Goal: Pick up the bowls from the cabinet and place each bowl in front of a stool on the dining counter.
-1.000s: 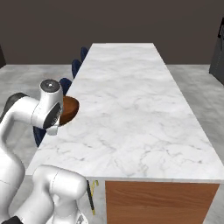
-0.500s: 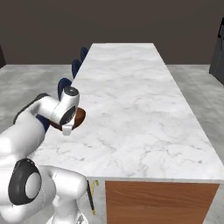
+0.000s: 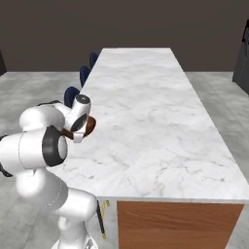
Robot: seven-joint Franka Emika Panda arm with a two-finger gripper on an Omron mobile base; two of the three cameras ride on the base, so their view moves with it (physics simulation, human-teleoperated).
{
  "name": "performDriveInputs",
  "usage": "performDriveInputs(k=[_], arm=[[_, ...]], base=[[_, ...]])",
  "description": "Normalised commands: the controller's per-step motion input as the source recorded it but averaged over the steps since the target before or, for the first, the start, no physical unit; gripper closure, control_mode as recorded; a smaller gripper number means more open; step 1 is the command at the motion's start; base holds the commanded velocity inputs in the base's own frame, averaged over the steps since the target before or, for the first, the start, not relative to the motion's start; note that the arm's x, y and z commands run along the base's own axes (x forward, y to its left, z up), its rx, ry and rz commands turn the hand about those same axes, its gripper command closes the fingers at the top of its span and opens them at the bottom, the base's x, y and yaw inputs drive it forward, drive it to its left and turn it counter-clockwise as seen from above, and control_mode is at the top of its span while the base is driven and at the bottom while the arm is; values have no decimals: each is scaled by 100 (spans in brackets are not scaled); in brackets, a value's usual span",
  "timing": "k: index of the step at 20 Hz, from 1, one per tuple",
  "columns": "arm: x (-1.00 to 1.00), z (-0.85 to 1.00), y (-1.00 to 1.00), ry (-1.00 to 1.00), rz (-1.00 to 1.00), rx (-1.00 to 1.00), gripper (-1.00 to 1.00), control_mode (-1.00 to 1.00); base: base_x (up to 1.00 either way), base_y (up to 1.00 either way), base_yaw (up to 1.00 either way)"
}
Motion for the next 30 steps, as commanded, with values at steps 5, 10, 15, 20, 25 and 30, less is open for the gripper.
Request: performDriveInputs(k=[5,10,15,20,25,30], arm=[[52,-30,39,0,0,0,100,-100],[50,-30,11,0,0,0,100,-100],[32,-26,1,0,0,0,100,-100],[0,-4,0,2,0,0,100,-100],[0,0,0,5,0,0,-100,-100],[4,0,0,0,0,0,-100,-100]], base=[[0,0,0],[0,0,0],[0,0,0],[0,0,0],[0,0,0],[0,0,0]])
